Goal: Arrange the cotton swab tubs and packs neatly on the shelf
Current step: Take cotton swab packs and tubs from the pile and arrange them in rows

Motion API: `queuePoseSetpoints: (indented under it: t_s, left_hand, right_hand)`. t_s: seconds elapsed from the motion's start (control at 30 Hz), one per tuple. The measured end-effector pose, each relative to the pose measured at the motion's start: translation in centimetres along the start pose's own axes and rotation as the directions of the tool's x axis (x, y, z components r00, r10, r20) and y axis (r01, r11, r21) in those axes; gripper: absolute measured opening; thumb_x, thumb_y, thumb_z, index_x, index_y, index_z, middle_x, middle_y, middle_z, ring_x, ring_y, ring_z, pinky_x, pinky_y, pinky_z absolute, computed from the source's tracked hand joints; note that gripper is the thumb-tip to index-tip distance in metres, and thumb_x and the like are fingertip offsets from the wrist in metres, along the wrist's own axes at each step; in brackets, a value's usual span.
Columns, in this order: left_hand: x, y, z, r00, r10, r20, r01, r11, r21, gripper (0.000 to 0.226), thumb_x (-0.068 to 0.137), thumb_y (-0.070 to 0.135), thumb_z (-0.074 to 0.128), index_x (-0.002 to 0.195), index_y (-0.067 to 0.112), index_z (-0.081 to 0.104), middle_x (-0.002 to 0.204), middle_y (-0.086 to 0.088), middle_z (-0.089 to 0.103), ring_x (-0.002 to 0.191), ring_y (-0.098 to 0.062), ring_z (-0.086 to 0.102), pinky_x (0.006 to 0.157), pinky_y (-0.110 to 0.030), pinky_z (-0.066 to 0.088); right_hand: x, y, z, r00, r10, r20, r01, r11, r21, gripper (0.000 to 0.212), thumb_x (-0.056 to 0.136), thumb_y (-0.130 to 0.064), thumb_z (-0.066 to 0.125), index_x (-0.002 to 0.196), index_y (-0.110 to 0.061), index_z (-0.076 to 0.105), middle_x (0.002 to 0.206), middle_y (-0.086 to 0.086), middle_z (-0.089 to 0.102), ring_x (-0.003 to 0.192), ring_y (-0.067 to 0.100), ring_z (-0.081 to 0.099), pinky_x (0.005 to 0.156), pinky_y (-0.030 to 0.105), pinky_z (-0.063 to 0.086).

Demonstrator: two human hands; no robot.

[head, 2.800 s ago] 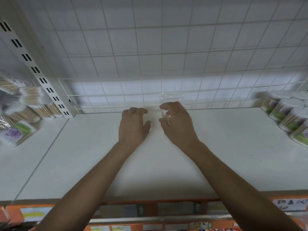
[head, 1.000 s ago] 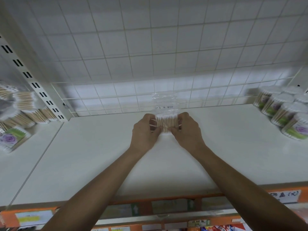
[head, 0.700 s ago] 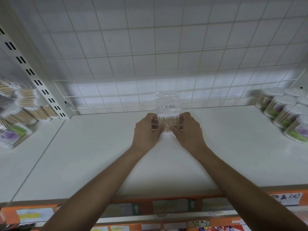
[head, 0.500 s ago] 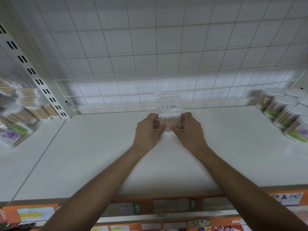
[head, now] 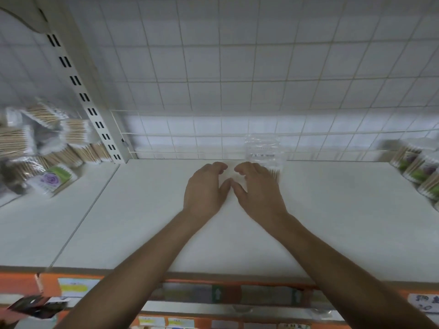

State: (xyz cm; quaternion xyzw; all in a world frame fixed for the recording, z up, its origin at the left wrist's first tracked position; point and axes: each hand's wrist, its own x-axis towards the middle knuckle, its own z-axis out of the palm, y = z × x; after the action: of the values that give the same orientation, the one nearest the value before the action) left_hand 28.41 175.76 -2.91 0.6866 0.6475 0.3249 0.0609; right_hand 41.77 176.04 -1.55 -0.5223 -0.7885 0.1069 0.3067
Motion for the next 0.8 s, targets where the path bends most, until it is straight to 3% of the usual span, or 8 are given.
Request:
queuePoseSetpoints:
  t_s: [0.17, 0.4, 0.53, 0.67, 0.8]
  left_hand:
    - [-1.5, -4.7, -3.2, 0.998, -0.025, -0.062, 0.036, 0.982, 0.185, 0.041, 0.092, 0.028, 0.055, 0.131, 0.014, 0.053, 0.123, -0.007, 0.059, 0.114, -0.028, 0.050, 0.089, -0.037, 0.044]
    - [-4.0, -12.9, -9.0, 0.976, -0.127, -0.178, 0.181, 0.924, 0.336, 0.040, 0.083, 0.022, 0.068, 0.117, 0.003, 0.062, 0.109, -0.018, 0.064, 0.101, -0.040, 0.057, 0.080, -0.044, 0.051]
    - [-4.9, -17.7, -12.7, 0.940, -0.266, -0.216, 0.332, 0.862, 0.383, 0.049, 0.088, 0.029, 0.062, 0.129, 0.005, 0.052, 0.128, -0.019, 0.053, 0.119, -0.040, 0.044, 0.089, -0.046, 0.045]
    - [-5.1, -22.0, -15.9, 0.885, -0.389, -0.256, 0.463, 0.788, 0.405, 0.054, 0.086, 0.032, 0.062, 0.131, 0.007, 0.046, 0.133, -0.016, 0.046, 0.122, -0.037, 0.038, 0.092, -0.044, 0.042]
    - [-4.7, -25.4, -17.3, 0.877, -0.358, -0.321, 0.468, 0.784, 0.407, 0.041, 0.068, 0.009, 0.073, 0.105, -0.002, 0.058, 0.101, -0.025, 0.058, 0.095, -0.043, 0.052, 0.073, -0.050, 0.050]
  right_hand:
    - [1.4, -3.9, 3.8, 0.984, -0.102, 0.150, 0.104, 0.995, -0.009, 0.036, 0.092, -0.025, 0.054, 0.126, -0.015, 0.053, 0.122, 0.004, 0.058, 0.113, 0.023, 0.049, 0.095, 0.029, 0.037]
    - [3.5, -11.2, 10.5, 0.918, -0.255, 0.303, 0.257, 0.966, 0.037, 0.045, 0.092, -0.025, 0.053, 0.135, -0.014, 0.044, 0.136, 0.003, 0.048, 0.125, 0.022, 0.040, 0.103, 0.024, 0.026]
    - [5.0, -15.7, 14.1, 0.885, -0.300, 0.355, 0.296, 0.953, 0.068, 0.048, 0.092, -0.022, 0.053, 0.137, -0.012, 0.040, 0.139, 0.003, 0.043, 0.127, 0.023, 0.037, 0.105, 0.027, 0.026]
    - [6.9, -19.7, 16.8, 0.875, -0.357, 0.328, 0.350, 0.933, 0.082, 0.046, 0.092, -0.022, 0.055, 0.134, -0.010, 0.043, 0.139, 0.006, 0.039, 0.126, 0.026, 0.036, 0.105, 0.031, 0.030]
    - [9.8, -23.3, 18.2, 0.880, -0.428, 0.206, 0.432, 0.901, 0.027, 0.042, 0.089, -0.013, 0.057, 0.129, -0.005, 0.047, 0.135, 0.010, 0.042, 0.124, 0.029, 0.036, 0.104, 0.034, 0.032]
